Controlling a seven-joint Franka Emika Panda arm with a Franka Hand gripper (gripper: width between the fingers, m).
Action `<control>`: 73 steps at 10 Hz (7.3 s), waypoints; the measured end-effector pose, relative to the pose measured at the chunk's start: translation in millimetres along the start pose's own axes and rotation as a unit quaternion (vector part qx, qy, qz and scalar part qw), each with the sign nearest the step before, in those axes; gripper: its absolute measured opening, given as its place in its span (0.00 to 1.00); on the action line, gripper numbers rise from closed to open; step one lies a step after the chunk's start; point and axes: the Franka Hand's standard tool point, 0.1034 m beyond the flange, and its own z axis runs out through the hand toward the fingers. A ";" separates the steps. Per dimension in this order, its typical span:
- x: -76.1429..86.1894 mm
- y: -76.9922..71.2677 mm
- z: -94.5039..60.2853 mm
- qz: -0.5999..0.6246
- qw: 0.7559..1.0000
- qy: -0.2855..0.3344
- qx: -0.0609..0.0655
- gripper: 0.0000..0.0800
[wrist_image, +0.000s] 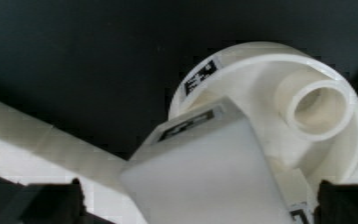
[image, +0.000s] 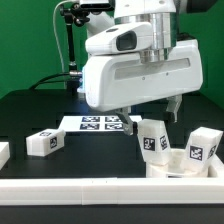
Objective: Assemble stool
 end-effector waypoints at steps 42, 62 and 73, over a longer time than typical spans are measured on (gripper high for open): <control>8.6 -14.9 6.5 0.958 0.280 -0.027 0.054 0.57; 35.2 -28.0 -8.8 0.416 0.909 0.026 0.004 0.81; 5.5 -4.0 -16.2 -0.005 0.999 0.034 -0.032 0.81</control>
Offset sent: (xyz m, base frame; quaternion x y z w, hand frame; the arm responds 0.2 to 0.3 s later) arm 0.0020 0.0064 -0.0059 0.0161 -0.0071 -0.0095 0.9998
